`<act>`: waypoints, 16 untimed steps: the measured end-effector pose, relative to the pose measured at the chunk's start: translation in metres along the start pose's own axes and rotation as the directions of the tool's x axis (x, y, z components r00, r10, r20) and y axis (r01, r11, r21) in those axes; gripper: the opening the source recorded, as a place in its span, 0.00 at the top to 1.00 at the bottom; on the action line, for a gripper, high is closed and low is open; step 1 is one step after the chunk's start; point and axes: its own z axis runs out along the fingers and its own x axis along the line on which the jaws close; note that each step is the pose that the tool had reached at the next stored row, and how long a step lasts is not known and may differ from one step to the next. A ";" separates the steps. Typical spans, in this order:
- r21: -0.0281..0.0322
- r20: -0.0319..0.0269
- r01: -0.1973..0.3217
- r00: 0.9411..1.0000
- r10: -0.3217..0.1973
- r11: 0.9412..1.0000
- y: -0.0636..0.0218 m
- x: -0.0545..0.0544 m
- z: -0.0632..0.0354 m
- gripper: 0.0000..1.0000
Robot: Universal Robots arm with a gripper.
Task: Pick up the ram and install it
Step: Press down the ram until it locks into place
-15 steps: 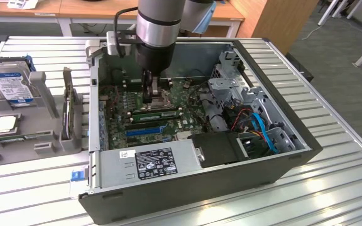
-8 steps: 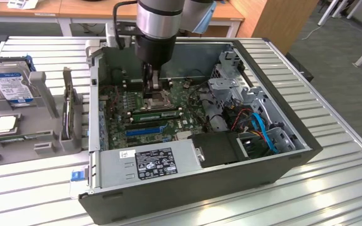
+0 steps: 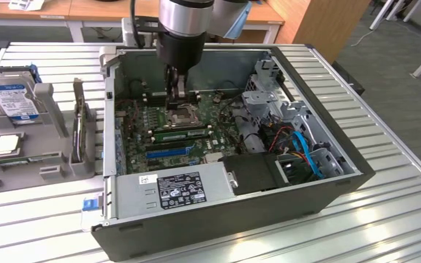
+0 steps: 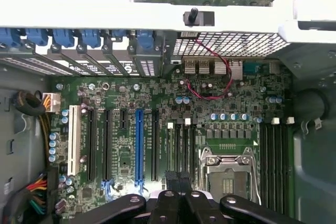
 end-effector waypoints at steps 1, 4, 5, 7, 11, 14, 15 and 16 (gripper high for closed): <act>0.000 0.000 0.000 1.000 0.000 1.000 0.0001 0.000 -0.0013 0.90; 0.000 0.000 0.000 1.000 0.000 1.000 0.0003 0.000 -0.0044 0.90; 0.000 0.000 0.000 1.000 0.000 1.000 0.0003 0.000 -0.0054 0.90; 0.000 0.000 0.000 1.000 0.000 1.000 0.0005 0.000 -0.0074 0.90; 0.000 0.000 0.000 1.000 0.000 1.000 0.0007 0.000 -0.0114 0.90; 0.000 0.000 0.000 1.000 0.000 1.000 0.0008 -0.001 -0.0128 0.90; 0.000 0.000 0.000 1.000 0.000 1.000 0.0008 0.000 -0.0128 0.90; 0.000 0.000 0.000 1.000 0.000 1.000 0.0008 -0.001 -0.0128 0.90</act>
